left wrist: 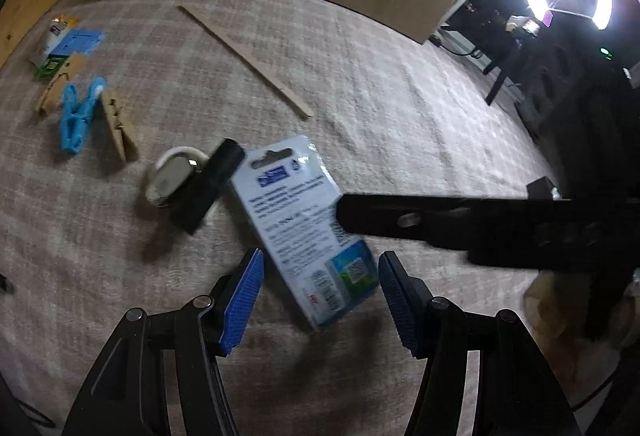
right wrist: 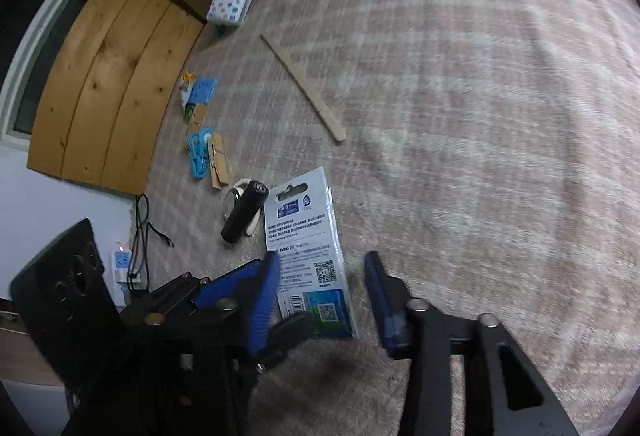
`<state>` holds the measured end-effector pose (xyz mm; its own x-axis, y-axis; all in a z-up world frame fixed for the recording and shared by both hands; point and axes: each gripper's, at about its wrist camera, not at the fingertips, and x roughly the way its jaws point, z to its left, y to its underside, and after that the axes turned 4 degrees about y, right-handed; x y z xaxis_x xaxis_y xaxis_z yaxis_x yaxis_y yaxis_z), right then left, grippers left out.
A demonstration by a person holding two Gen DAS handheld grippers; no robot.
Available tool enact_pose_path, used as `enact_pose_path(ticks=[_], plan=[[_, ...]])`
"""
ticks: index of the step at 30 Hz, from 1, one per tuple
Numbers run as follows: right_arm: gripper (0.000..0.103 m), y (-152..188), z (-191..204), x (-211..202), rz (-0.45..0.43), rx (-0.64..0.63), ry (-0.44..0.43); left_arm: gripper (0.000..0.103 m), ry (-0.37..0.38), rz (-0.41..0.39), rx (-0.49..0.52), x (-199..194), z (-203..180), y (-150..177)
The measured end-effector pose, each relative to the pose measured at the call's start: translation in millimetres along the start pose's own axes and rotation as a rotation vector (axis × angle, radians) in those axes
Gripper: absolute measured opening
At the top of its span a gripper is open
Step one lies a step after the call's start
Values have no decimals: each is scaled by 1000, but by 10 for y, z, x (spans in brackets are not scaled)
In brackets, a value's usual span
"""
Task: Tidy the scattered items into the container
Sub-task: 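Lift the card package, carry it to the black box, open the right tool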
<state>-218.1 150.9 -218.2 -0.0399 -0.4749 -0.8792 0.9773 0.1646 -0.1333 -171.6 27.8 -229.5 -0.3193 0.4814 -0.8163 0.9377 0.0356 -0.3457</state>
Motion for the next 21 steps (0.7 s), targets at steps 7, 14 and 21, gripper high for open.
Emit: enact_pose_path(ticks=[7, 14, 21], plan=[[27, 85, 54, 24, 2, -25, 36, 63, 24, -7, -20, 20, -62, 9], [24, 238, -113, -275, -55, 22, 8, 63, 36, -15, 37, -20, -386, 53], [24, 479, -392, -751, -150, 87, -8, 63, 74, -14, 141, -19, -976, 77]])
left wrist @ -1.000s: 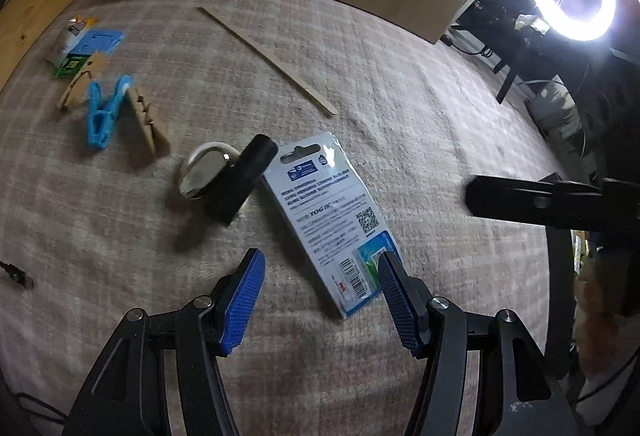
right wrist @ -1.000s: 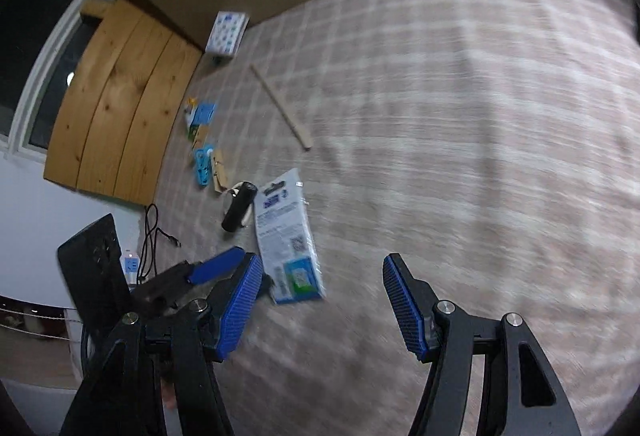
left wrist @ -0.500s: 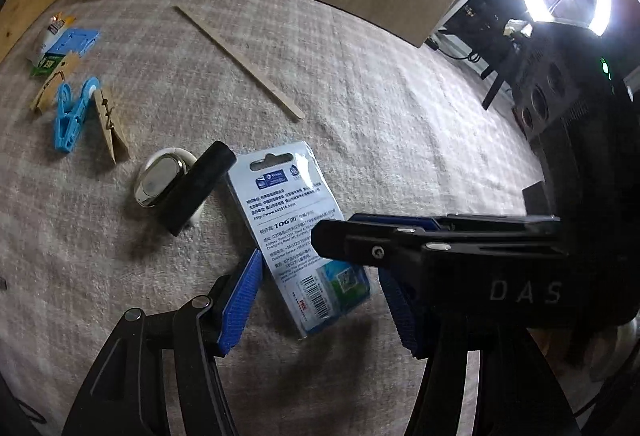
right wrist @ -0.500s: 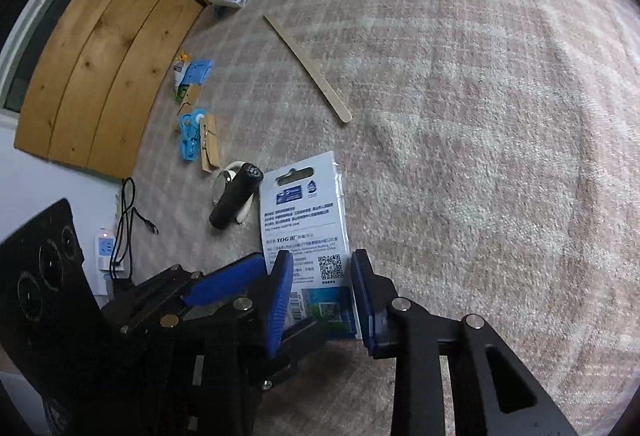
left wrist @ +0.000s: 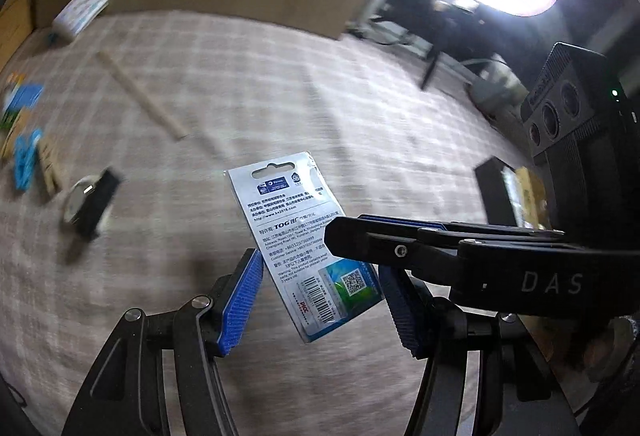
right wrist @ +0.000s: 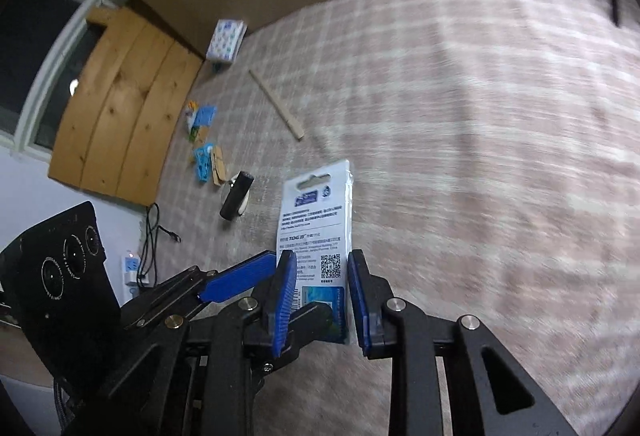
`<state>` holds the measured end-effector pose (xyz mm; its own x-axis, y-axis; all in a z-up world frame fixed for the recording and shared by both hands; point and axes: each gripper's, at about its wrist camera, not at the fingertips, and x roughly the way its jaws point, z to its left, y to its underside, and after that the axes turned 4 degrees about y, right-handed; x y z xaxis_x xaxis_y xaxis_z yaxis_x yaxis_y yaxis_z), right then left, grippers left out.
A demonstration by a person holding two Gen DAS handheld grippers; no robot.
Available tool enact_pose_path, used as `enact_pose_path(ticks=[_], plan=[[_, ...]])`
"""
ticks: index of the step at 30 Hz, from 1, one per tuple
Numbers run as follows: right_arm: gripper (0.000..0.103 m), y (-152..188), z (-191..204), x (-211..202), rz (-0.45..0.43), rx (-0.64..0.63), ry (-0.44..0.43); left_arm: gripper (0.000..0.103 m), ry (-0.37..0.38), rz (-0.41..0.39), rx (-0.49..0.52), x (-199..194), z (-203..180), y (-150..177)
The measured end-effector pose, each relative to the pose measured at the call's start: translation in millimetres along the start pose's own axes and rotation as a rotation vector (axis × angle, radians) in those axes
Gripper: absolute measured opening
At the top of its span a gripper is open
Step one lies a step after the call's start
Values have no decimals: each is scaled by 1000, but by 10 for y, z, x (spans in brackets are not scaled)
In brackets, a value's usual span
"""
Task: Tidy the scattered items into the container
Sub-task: 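Lift the card package, carry it to the black box, open the right tool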
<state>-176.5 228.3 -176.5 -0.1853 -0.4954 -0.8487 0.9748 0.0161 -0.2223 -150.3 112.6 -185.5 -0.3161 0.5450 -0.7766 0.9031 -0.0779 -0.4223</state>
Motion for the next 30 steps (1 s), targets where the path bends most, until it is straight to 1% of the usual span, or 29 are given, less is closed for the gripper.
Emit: enact_pose_path(ticks=[7, 11, 16, 21, 23, 26, 30], plan=[[24, 224, -487, -709, -116, 103, 13, 63, 78, 16, 137, 134, -817, -35], [24, 398, -852, -1190, -192, 172, 31, 63, 129, 33, 231, 255, -1416, -22], [24, 619, -1293, -1748, -276, 255, 59, 63, 198, 61, 325, 451, -2142, 0], [24, 970, -1757, -2316, -362, 340, 99, 63, 257, 93, 430, 684, -2922, 98], [24, 1126, -1904, -2487, -390, 371, 114, 63, 281, 108, 477, 782, -3244, 163], [24, 1325, -2133, -2710, -423, 415, 132, 63, 309, 131, 521, 916, -3630, 241], [24, 1559, -2438, -2935, -454, 469, 153, 63, 327, 158, 570, 1092, -4012, 322]])
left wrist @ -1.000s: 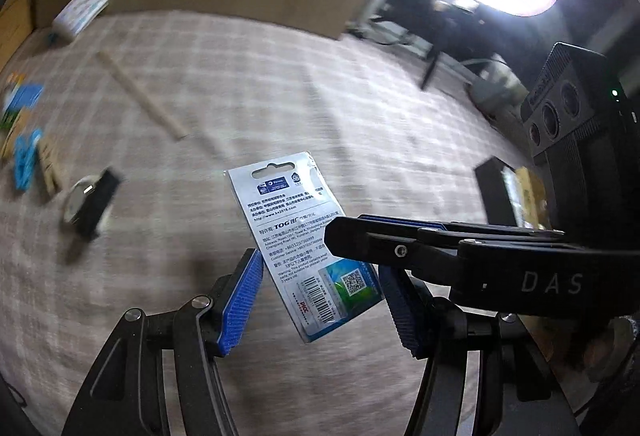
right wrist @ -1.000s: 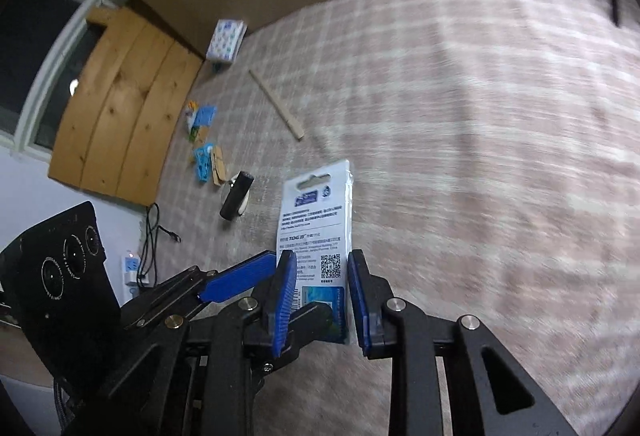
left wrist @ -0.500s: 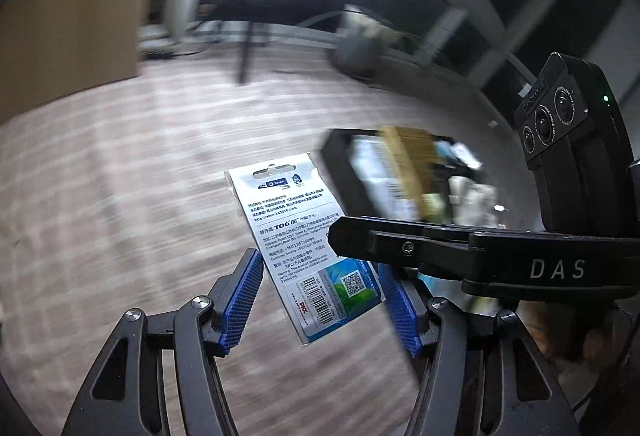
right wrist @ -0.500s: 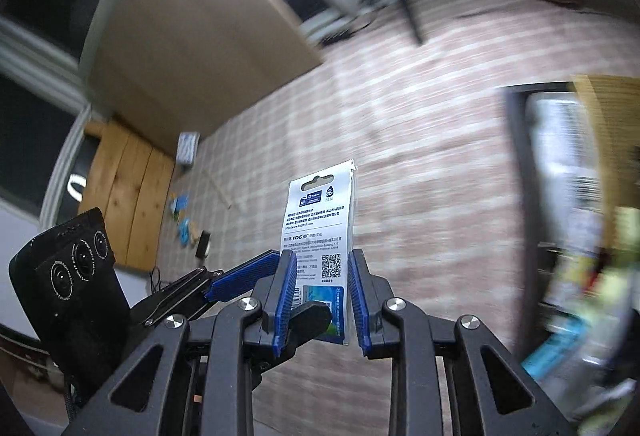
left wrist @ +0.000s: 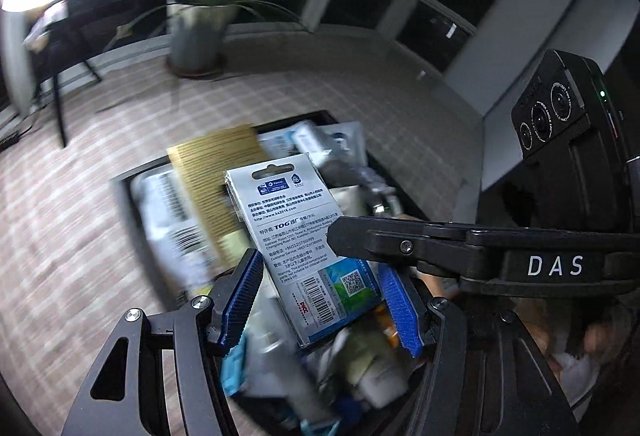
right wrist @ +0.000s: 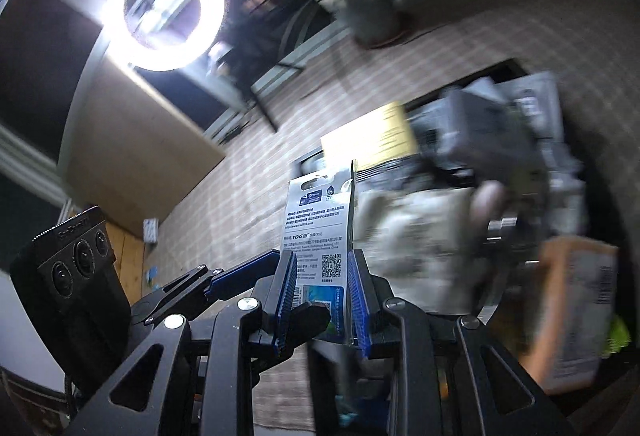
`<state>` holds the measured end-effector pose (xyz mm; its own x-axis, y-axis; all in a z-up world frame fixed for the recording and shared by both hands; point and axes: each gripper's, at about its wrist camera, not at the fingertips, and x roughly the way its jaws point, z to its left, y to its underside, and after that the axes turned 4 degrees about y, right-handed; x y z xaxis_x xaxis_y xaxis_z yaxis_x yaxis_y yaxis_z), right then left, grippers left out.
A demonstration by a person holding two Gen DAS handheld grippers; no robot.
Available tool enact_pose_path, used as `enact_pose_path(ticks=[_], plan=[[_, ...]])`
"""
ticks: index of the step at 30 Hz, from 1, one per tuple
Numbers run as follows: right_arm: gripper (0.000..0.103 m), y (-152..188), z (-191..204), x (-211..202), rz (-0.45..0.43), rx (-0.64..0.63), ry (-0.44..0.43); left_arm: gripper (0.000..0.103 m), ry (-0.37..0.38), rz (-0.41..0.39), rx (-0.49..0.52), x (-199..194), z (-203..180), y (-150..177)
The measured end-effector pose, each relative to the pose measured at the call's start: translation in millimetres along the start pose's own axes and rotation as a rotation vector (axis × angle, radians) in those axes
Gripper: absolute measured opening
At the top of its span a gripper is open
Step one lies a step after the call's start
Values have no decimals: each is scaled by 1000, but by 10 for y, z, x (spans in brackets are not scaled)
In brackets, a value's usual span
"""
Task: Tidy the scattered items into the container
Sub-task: 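Lift the card package, carry it to the black box, open the right tool, then move the left tool back to the Vinda tissue pack by the board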
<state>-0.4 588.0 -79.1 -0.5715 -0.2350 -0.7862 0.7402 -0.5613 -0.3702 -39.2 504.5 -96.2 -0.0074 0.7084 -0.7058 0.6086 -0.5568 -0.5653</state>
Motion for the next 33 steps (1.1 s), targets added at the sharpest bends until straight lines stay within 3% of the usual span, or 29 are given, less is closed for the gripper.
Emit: enact_pose_path(ticks=[8, 12, 16, 18, 24, 33], plan=[[24, -117, -480, -180, -28, 54, 40, 63, 15, 40, 41, 393, -334, -187], [27, -146, -577, -214, -21, 52, 59, 65, 21, 57, 31, 451, -320, -227], [52, -154, -574, -248, -42, 31, 135, 65, -9, 36, 24, 368, -243, -231], [53, -164, -567, -255, -49, 22, 146, 65, -17, 27, 7, 298, -162, -226], [53, -176, -305, -181, -50, -40, 150, 65, -102, 2, -40, -47, 202, -105], [55, -122, 558, 287, 1, -182, 102, 66, -255, -56, -180, -916, 1154, 347]])
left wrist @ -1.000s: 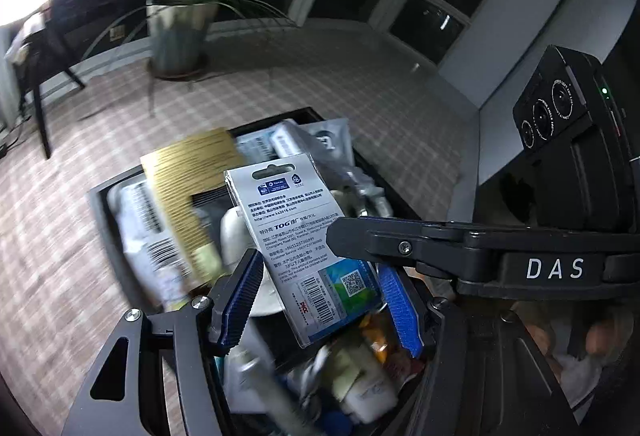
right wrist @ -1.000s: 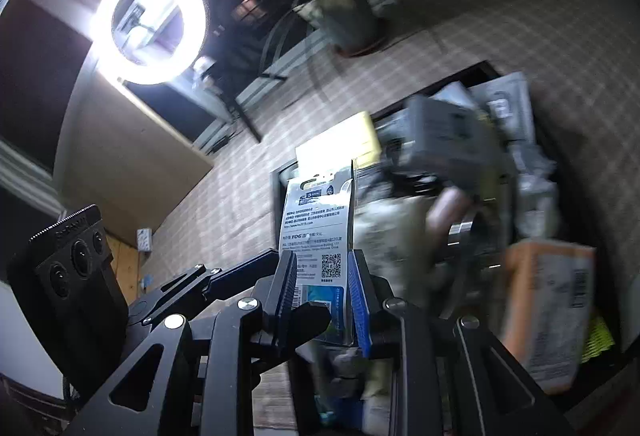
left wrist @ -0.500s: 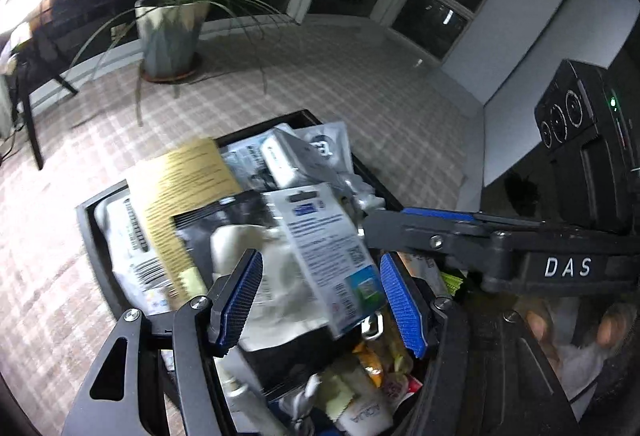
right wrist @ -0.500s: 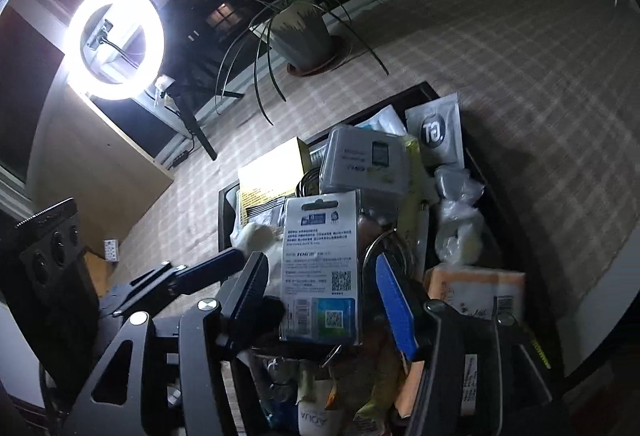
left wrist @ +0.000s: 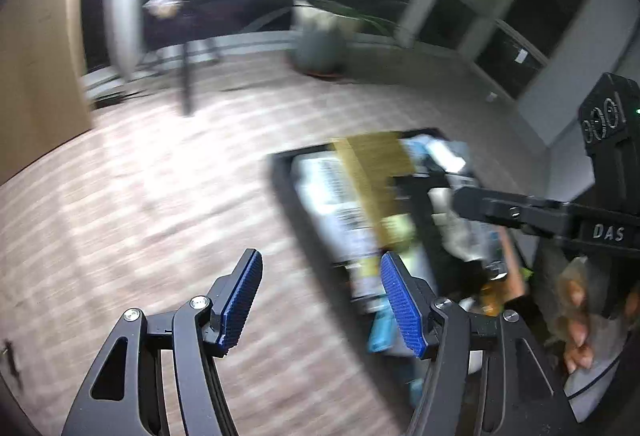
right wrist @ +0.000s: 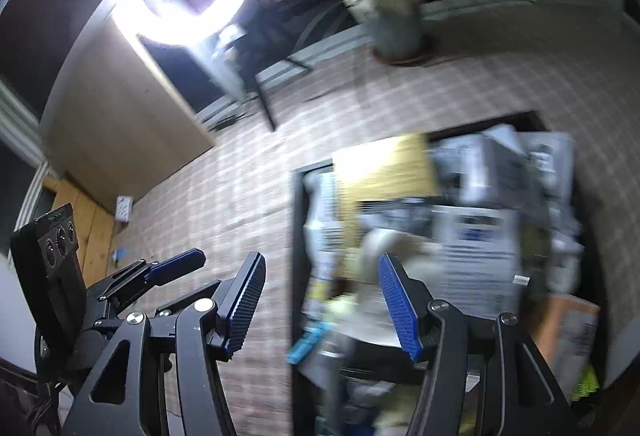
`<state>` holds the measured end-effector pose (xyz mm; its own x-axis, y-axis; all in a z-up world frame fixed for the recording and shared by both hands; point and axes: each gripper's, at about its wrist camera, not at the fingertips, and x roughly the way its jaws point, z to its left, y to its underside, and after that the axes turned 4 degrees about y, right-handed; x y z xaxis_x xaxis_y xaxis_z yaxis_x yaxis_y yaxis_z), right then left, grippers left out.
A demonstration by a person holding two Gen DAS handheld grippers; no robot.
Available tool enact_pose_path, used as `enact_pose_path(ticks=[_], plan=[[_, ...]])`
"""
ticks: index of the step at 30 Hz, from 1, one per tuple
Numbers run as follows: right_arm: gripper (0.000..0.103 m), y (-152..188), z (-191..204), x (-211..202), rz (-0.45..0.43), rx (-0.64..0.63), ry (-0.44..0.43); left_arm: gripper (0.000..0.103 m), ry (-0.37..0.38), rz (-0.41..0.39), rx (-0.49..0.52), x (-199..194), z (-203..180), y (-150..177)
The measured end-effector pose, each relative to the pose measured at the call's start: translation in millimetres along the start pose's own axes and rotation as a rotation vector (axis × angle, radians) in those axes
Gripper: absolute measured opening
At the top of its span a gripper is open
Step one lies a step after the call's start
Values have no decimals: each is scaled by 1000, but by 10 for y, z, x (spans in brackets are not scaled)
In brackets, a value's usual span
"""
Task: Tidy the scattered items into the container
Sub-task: 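Move the left tool back to the Vinda tissue pack by the board, then close the left tool on the Vinda tissue pack and lift it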
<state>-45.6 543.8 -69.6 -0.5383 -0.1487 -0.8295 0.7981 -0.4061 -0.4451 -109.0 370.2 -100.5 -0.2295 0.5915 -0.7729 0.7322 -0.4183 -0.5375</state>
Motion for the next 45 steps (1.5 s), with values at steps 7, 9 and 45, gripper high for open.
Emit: enact_pose_path(ticks=[7, 9, 45], plan=[[61, -57, 873, 360, 38, -94, -50, 70, -131, -41, -102, -663, 1108, 191], [62, -51, 1181, 494, 51, -117, -67, 70, -168, -48, -126, -830, 1418, 247], [71, -581, 3293, 2487, 216, -128, -38, 79, -748, 213, -214, -866, 5973, -200]])
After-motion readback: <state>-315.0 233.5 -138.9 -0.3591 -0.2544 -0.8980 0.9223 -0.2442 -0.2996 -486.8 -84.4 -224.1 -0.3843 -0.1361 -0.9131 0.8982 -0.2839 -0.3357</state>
